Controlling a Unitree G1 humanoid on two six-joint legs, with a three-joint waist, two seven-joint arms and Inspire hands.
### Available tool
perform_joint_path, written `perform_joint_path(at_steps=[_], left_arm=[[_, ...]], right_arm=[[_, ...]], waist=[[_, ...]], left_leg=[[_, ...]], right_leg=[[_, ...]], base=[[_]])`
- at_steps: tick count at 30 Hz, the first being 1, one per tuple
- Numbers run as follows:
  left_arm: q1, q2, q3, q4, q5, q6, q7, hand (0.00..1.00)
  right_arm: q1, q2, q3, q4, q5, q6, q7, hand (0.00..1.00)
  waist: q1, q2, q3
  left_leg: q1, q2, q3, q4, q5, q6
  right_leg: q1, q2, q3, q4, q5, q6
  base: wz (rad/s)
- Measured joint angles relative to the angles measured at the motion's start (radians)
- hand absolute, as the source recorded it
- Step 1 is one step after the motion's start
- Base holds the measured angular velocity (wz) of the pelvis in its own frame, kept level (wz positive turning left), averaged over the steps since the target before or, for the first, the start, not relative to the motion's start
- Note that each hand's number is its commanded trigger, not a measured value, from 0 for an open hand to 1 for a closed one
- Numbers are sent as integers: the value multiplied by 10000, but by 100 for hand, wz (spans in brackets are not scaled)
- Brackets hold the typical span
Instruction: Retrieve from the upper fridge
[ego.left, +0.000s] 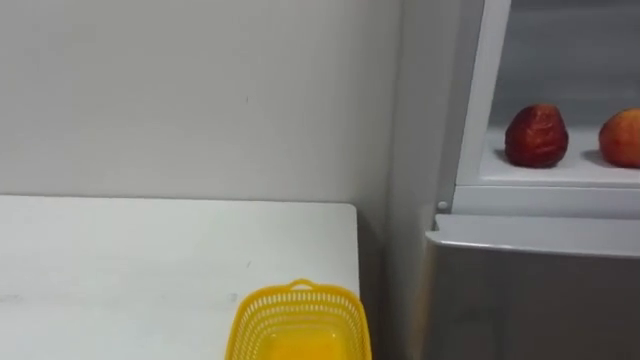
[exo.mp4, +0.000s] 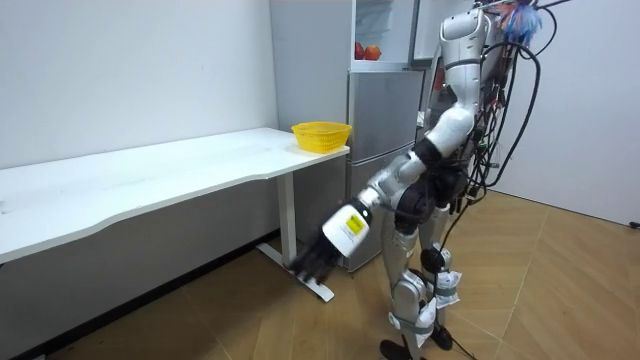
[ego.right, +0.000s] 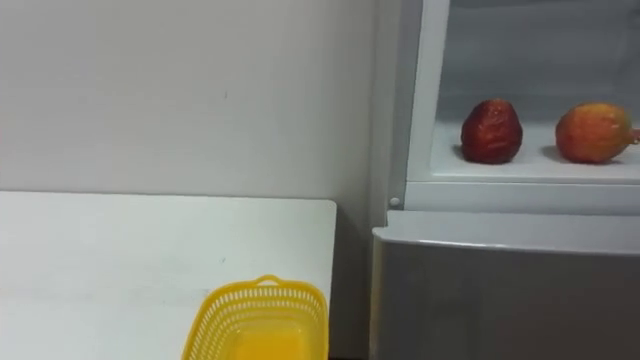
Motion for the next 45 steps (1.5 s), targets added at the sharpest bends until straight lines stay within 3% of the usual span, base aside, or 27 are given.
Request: perform_joint_path(at_steps=[3,7,11,17,21,28,32,37,40,45], left_arm=[[-30,-80,-124,848,438,231,-647,0],[-77,-174,-239,1155,912,498,-1362,0],[-260,-243,-781,1170,2644,756,-2110,0],[-543,-242,-1814,1210,3473,805,-2831,0],[-694,-225,-2148,1353,3708,807,-3215,0],[-978,-212,-2135,1471,4259,664,-3510,0],[-1005,-165,-2130,1477,4700,418,-3694,0],[-946,-157,-2238,1305,4717,391,-3702,0],[-795,-200,-2265,1002,4726,314,-3708,0],[-602,-182,-2475,990,4638,35,-3663,0]], right_arm=[[-5,9,3,136,1,6,-5,0],[-36,3,-4,128,-30,-21,-14,0],[-255,6,-8,-32,-363,-25,-129,0],[-365,41,15,-605,-391,-101,-788,0],[-602,112,25,-671,-27,-401,-1352,0],[-872,224,2,-964,1279,-1095,-1706,0],[-730,263,-7,-2033,1440,-1640,-1805,0],[320,505,34,-4909,1925,-1757,-2016,0],[1057,608,173,-6449,2113,-1931,-2094,0],[2160,720,623,-9893,2496,-1834,-1673,0]], waist=[[-118,15,14],[-255,19,22],[-499,10,41],[-634,-8,40],[-765,-55,54],[-771,-100,72],[-840,-88,75],[-1053,-74,57],[-1103,-59,-6],[-1405,32,-2]], left_leg=[[66,0,23,-39,0,1],[82,9,48,-34,0,0],[29,27,117,-54,0,0],[35,43,444,-71,1,1],[46,39,499,-89,1,3],[-30,59,611,-77,2,1],[-176,67,713,-50,3,-1],[-175,66,822,-68,3,-1],[-176,73,963,-60,3,-1],[-201,80,1125,-89,3,-1]], right_leg=[[92,11,5,-12,-1,4],[122,24,2,-42,-1,7],[13,18,49,-33,-12,3],[-174,39,371,14,4,13],[-191,59,510,-48,26,40],[-289,74,544,-49,29,35],[-450,68,603,-11,31,30],[-529,83,755,-7,30,33],[-574,88,844,1,47,39],[-652,85,1045,142,47,39]], base=[[-1],[1],[-4],[-16],[-9],[-2],[-2],[-8],[-14],[-12]])
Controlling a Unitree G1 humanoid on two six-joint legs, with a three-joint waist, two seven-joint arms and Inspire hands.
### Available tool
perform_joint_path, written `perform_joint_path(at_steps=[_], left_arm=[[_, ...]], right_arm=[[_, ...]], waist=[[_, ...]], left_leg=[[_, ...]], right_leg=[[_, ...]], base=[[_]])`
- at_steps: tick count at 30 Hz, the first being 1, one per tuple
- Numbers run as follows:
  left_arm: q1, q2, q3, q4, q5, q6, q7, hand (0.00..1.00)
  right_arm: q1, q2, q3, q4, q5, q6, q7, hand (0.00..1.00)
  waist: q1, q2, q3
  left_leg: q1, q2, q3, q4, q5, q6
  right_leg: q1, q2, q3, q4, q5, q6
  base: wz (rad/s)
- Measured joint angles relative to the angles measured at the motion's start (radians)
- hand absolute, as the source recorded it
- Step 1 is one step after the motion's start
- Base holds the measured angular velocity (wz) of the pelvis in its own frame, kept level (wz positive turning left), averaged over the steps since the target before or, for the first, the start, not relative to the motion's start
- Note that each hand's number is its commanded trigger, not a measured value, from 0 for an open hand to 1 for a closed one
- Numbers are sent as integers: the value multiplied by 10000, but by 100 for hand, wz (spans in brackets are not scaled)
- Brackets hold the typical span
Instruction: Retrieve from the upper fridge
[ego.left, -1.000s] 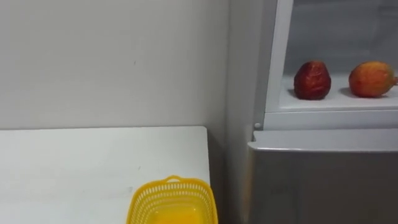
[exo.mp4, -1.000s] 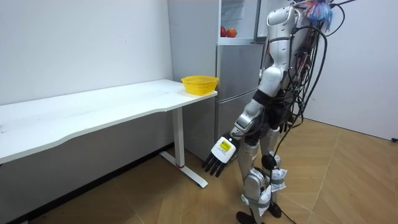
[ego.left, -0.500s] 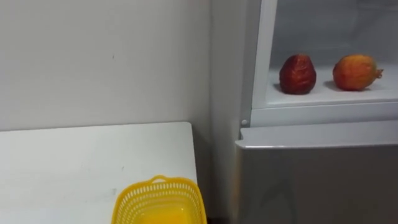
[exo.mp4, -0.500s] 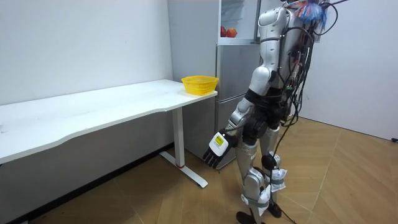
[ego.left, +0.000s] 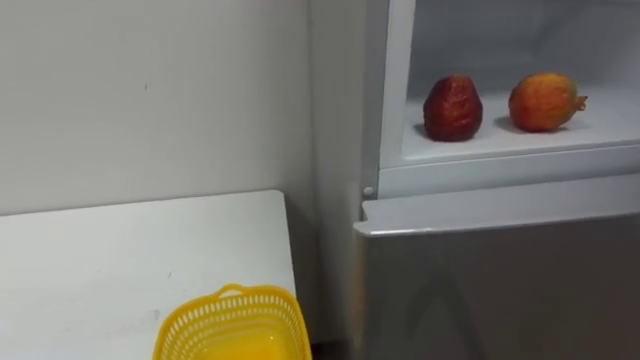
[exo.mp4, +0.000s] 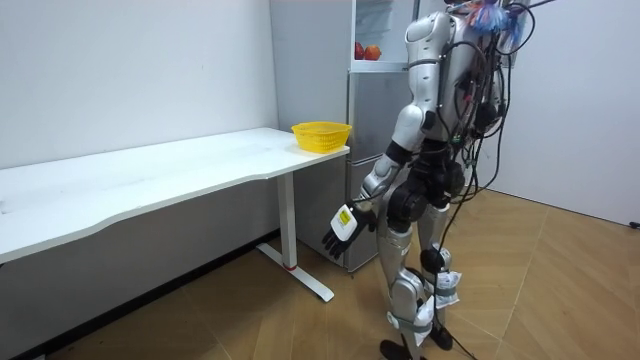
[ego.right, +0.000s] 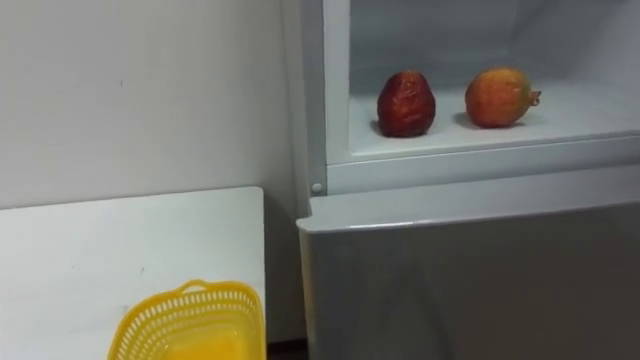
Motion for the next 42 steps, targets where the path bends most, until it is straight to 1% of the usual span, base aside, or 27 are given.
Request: perform_joint_path(at_steps=[1,3,4,6,8,9,10,11,13,15,16,17,18,21,23,26,28,29,31,34,35,37,39,40,42], left_arm=[[-21,41,-97,3,-3,-38,14,0],[-13,109,-272,117,-98,-98,27,0],[-16,126,-295,136,-100,-120,30,0],[55,253,-471,194,-108,-218,45,0],[34,338,-584,187,-106,-238,47,0],[29,370,-655,185,-106,-240,49,0],[29,379,-654,189,-101,-240,51,0],[62,396,-656,201,-67,-241,38,0],[52,395,-658,261,-34,-241,20,0],[-9,395,-674,426,-67,-265,20,0],[3,398,-705,524,-94,-265,46,0],[36,407,-785,536,-95,-266,75,0],[37,410,-849,552,-94,-266,108,0],[20,409,-979,588,-83,-269,232,0],[10,410,-978,687,-84,-290,265,0],[3,418,-1044,915,-75,-300,266,0],[52,436,-1127,915,-46,-290,273,0],[58,438,-1138,917,-34,-255,285,0],[55,471,-1190,911,-14,-243,302,0],[43,579,-1346,911,7,-243,316,0],[44,607,-1348,911,6,-246,317,0],[42,667,-1353,910,7,-249,312,0],[67,794,-1353,912,77,-248,287,0],[73,823,-1353,912,116,-245,274,0],[139,886,-1337,908,143,-217,215,0]], right_arm=[[73,-3,101,-757,-5,0,40,0],[84,-1,283,-2271,100,-2,55,0],[78,0,295,-2631,140,-12,53,0],[15,-5,295,-3479,291,-384,-71,0],[-35,-7,295,-3982,390,-425,-150,0],[-124,-7,314,-4209,377,-505,-230,0],[-215,-13,330,-4235,319,-554,-273,0],[-365,-25,360,-4348,94,-553,-339,0],[-434,-3,409,-4865,-402,-553,-367,0],[-486,-12,438,-5634,-565,-570,-418,0],[-645,-39,488,-6022,-617,-584,-536,0],[-781,-41,520,-6366,-618,-635,-721,0],[-921,-43,560,-6594,-618,-776,-901,0],[-1104,-58,640,-6831,-693,-1117,-1244,0],[-1111,-57,646,-6838,-734,-1208,-1382,0],[-1113,-58,663,-6837,-744,-1213,-1630,0],[-1184,-81,687,-6836,-836,-1211,-1799,0],[-1362,-101,746,-6836,-941,-1210,-1989,0],[-1499,-106,868,-6822,-986,-1195,-2366,0],[-1568,-191,871,-6818,-988,-1201,-2610,0],[-1727,-289,872,-6818,-987,-1208,-2716,0],[-2145,-474,870,-6818,-977,-1233,-2814,0],[-2565,-718,867,-6817,-1001,-1381,-2928,0],[-2641,-789,861,-6817,-1007,-1413,-2967,0],[-2846,-945,859,-6804,-1036,-1460,-3151,0]], waist=[[-90,0,-1],[-134,24,-10],[-137,33,-4],[-175,24,11],[-170,19,-8],[-166,33,-26],[-156,55,-27],[-145,81,-19],[-136,110,-40],[-99,158,-20],[-101,188,-11],[-88,196,-9],[-86,211,-5],[19,228,-14],[78,219,-12],[131,211,-2],[176,187,9],[215,146,28],[217,105,24],[185,-25,87],[189,-102,86],[200,-183,66],[288,-315,67],[328,-341,73],[395,-455,28]], left_leg=[[12,4,64,5,0,0],[22,24,227,2,0,0],[51,25,266,1,0,0],[102,29,326,1,-1,1],[90,36,332,-2,-11,13],[63,49,338,-2,-24,34],[63,55,347,-7,-25,36],[35,66,352,-66,-34,51],[-34,65,347,-96,-33,53],[-104,62,352,-88,-24,64],[-102,66,366,-83,-24,64],[-96,72,374,-80,-24,64],[-97,77,376,-81,-24,64],[-103,91,380,-83,-26,61],[-122,94,379,-87,-26,60],[-169,89,372,-88,-26,59],[-176,86,360,-92,-25,57],[-173,75,343,-94,-23,55],[-169,24,293,-89,-18,51],[-121,25,181,-79,-11,44],[-113,22,139,-72,-10,44],[-115,21,105,-47,-7,39],[-107,30,44,48,-7,38],[-113,30,26,65,-7,38],[-96,21,-106,87,-8,38]], right_leg=[[-20,0,41,14,0,0],[-157,15,204,118,0,0],[-167,16,240,157,1,0],[-157,18,282,152,13,9],[-216,18,277,159,11,10],[-316,27,283,216,17,3],[-328,34,292,227,29,1],[-360,56,299,232,54,-1],[-440,63,303,306,67,-6],[-475,79,318,407,71,-11],[-476,120,340,404,76,-18],[-472,137,361,400,77,-20],[-471,142,363,391,78,-22],[-463,159,371,353,82,-28],[-464,161,352,331,82,-28],[-481,152,266,314,81,-27],[-479,154,255,292,81,-26],[-467,155,247,277,81,-26],[-428,157,198,248,84,-28],[-289,156,84,146,121,-35],[-260,152,48,141,121,-35],[-241,146,11,123,121,-36],[-120,158,-36,-48,163,-45],[-107,159,-51,-66,164,-44],[88,170,-153,-228,206,-27]], base=[[-12],[-19],[-16],[-7],[0],[0],[-5],[0],[0],[0],[-4],[-3],[0],[0],[0],[1],[0],[0],[7],[10],[8],[8],[12],[13],[17]])
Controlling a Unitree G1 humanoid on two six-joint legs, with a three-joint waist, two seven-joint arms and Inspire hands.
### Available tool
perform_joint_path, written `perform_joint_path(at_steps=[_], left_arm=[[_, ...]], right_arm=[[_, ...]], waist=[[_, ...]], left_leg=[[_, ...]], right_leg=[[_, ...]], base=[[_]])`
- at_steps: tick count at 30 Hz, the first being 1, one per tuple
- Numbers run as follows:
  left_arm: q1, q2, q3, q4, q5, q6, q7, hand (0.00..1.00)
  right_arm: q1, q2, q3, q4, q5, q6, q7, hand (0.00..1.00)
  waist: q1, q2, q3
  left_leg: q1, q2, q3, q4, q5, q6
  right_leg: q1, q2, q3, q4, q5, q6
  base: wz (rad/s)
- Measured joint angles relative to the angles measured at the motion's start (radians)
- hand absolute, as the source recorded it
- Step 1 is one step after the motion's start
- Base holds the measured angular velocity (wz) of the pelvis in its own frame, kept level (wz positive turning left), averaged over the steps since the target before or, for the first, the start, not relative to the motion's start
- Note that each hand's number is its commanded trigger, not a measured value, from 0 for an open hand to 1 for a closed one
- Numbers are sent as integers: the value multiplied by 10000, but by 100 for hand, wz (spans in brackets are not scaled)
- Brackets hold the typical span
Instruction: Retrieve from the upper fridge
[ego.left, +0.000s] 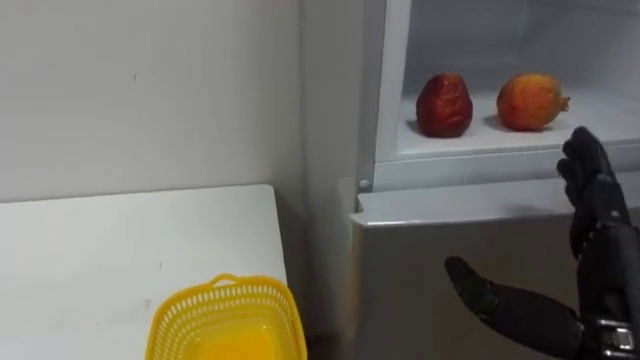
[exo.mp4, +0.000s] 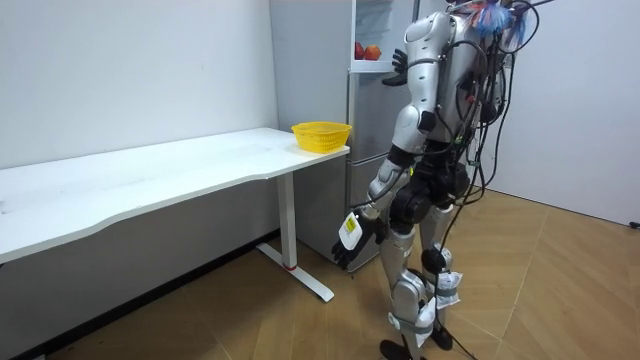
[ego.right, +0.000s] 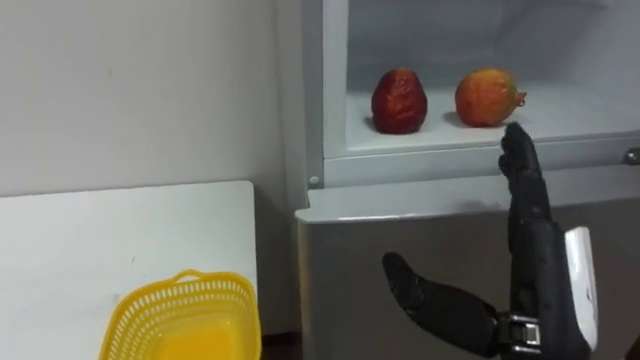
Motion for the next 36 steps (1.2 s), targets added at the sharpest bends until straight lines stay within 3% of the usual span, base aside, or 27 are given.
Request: perform_joint_path(at_steps=[4,9,22,25,27,36], left_arm=[[58,-24,72,3,621,98,-67,0],[2,-122,282,223,1163,222,-106,0],[-48,-217,282,250,1659,383,-270,0],[-173,-213,285,251,1658,386,-319,0],[-193,-203,450,242,1721,418,-560,0],[-407,-85,581,244,1925,514,-795,0]], right_arm=[[-561,-120,-280,308,-37,-31,-30,0],[-1255,-223,-1317,362,-38,-209,-716,0],[-1305,-318,-1887,420,0,-290,-1355,0],[-1423,-743,-1882,724,151,-304,-1433,0],[-1993,-1116,-1913,1453,124,-266,-1401,0],[-3735,-1797,-1957,2836,122,-138,-1260,0]], waist=[[26,-56,9],[26,-71,15],[-28,-18,2],[-15,-47,20],[11,-111,66],[44,-315,63]], left_leg=[[-14,-13,-179,19,-2,3],[-48,1,-301,20,-3,4],[-49,34,-385,15,-4,1],[-21,35,-431,21,-3,1],[-33,35,-431,37,-3,2],[-154,8,-592,198,-2,7]], right_leg=[[98,-31,-189,-10,15,12],[136,-28,-291,-91,19,5],[163,-19,-383,-61,27,-2],[200,-31,-397,-40,27,-2],[144,-37,-380,46,27,-2],[108,-107,-534,48,28,-3]], base=[[16],[6],[1],[3],[0],[5]])
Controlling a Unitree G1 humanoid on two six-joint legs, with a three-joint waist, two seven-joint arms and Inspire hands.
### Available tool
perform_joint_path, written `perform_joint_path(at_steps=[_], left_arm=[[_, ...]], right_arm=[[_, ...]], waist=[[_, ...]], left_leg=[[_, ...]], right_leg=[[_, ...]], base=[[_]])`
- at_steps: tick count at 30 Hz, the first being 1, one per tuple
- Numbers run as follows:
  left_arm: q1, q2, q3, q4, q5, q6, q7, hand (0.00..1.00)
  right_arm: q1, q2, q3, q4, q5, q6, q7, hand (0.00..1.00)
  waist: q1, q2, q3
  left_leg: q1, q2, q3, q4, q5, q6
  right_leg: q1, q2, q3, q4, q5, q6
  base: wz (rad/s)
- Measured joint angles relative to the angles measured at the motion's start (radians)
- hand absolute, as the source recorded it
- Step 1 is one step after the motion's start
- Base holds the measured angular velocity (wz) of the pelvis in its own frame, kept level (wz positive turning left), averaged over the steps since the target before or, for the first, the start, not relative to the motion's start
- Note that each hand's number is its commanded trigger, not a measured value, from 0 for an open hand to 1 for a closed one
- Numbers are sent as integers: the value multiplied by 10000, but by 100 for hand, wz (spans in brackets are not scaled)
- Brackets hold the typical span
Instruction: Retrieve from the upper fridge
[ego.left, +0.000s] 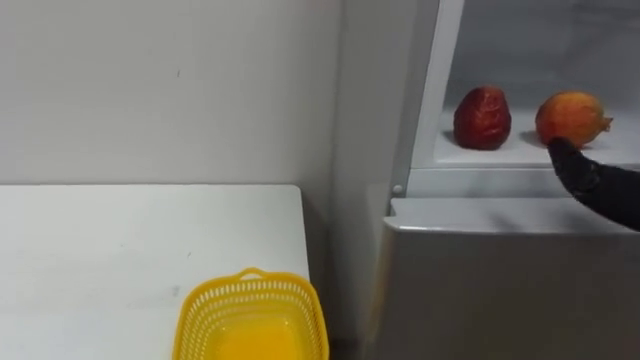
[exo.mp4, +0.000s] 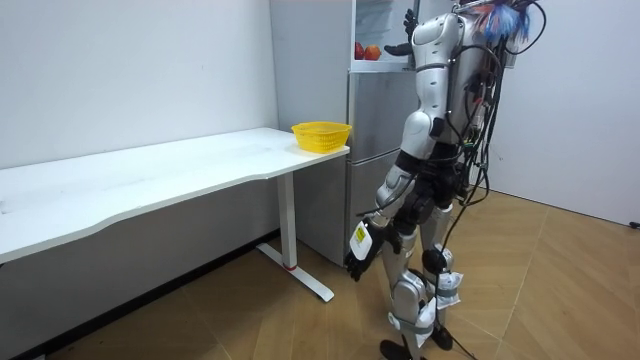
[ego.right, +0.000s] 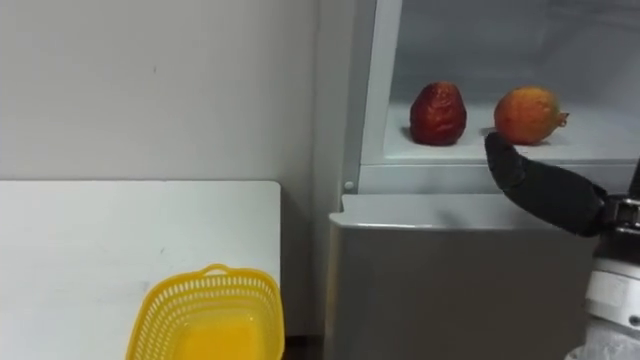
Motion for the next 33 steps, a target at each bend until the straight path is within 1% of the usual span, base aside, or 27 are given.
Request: perform_joint_path(at_steps=[4,6,9,12,14,16,17,18,19,21,22,23,24,27,30,33], left_arm=[[-1,31,11,-84,17,96,-94,0],[60,37,33,-388,128,196,-236,0],[61,50,249,-408,248,214,-414,0],[58,64,416,-405,336,232,-518,0],[70,82,441,-405,337,242,-533,0],[70,80,445,-404,338,265,-542,0],[77,75,444,-403,337,273,-538,0],[61,72,451,-398,354,302,-532,0],[48,68,462,-399,402,331,-531,0],[13,-5,636,-407,464,463,-526,0],[6,-4,643,-407,515,485,-526,0],[-37,-5,673,-407,630,542,-526,0],[-65,-9,681,-409,632,585,-526,0],[-69,-9,682,-477,625,630,-526,0],[0,-3,700,-627,619,627,-520,0],[37,-1,712,-631,619,628,-510,0]], right_arm=[[-426,-15,6,346,336,113,325,0],[-620,-20,6,408,494,389,652,0],[-847,-27,1,408,500,549,1102,0],[-1115,-124,2,578,701,575,1401,0],[-1459,-351,2,1048,852,610,1605,0],[-1746,-355,0,1368,871,649,1655,0],[-1902,-357,14,1548,869,669,1699,0],[-1994,-390,22,1687,780,721,1712,0],[-2051,-402,32,1781,714,748,1721,0],[-2319,-410,70,2168,614,851,1776,0],[-2370,-410,81,2258,598,879,1791,0],[-2390,-442,81,2292,597,1016,1825,0],[-2400,-469,81,2330,607,1057,1895,0],[-2484,-561,163,2507,738,1059,2134,0],[-2765,-670,377,2968,838,1243,2452,0],[-2795,-732,495,3158,1081,1272,2603,0]], waist=[[13,-68,-11],[37,-96,-22],[177,-136,-6],[203,-197,-4],[277,-252,6],[275,-274,-7],[313,-277,-9],[433,-278,-8],[448,-280,-9],[494,-294,-19],[497,-299,-24],[487,-321,-40],[495,-332,-48],[531,-334,-47],[550,-361,-36],[551,-404,-32]], left_leg=[[-14,1,-49,3,1,0],[-20,-1,-48,3,3,0],[-9,-1,-45,-5,13,8],[-7,-2,-51,2,14,8],[-1,-16,-68,3,19,16],[-1,-19,-69,5,22,20],[2,-22,-75,5,23,23],[-8,-24,-75,6,27,25],[-11,-24,-75,6,27,25],[-62,-22,-96,15,28,25],[-96,-27,-130,21,28,26],[-140,-32,-186,41,29,26],[-184,-32,-219,76,29,26],[-189,-36,-290,145,29,26],[-192,-29,-303,166,31,24],[-186,-29,-315,175,31,24]], right_leg=[[18,-52,-150,8,0,1],[1,-60,-153,15,0,1],[5,-60,-152,17,0,1],[7,-61,-154,12,0,1],[23,-65,-153,12,2,3],[23,-63,-154,11,4,5],[24,-61,-147,12,4,6],[17,-55,-155,14,4,5],[14,-54,-156,15,5,5],[12,-49,-179,19,8,1],[10,-43,-209,18,8,1],[-1,-54,-287,21,8,1],[-12,-53,-324,19,8,1],[-9,-72,-377,18,8,1],[4,-79,-394,13,8,1],[24,-83,-398,12,9,0]], base=[[5],[0],[0],[0],[0],[0],[0],[0],[0],[2],[12],[14],[14],[8],[0],[0]])
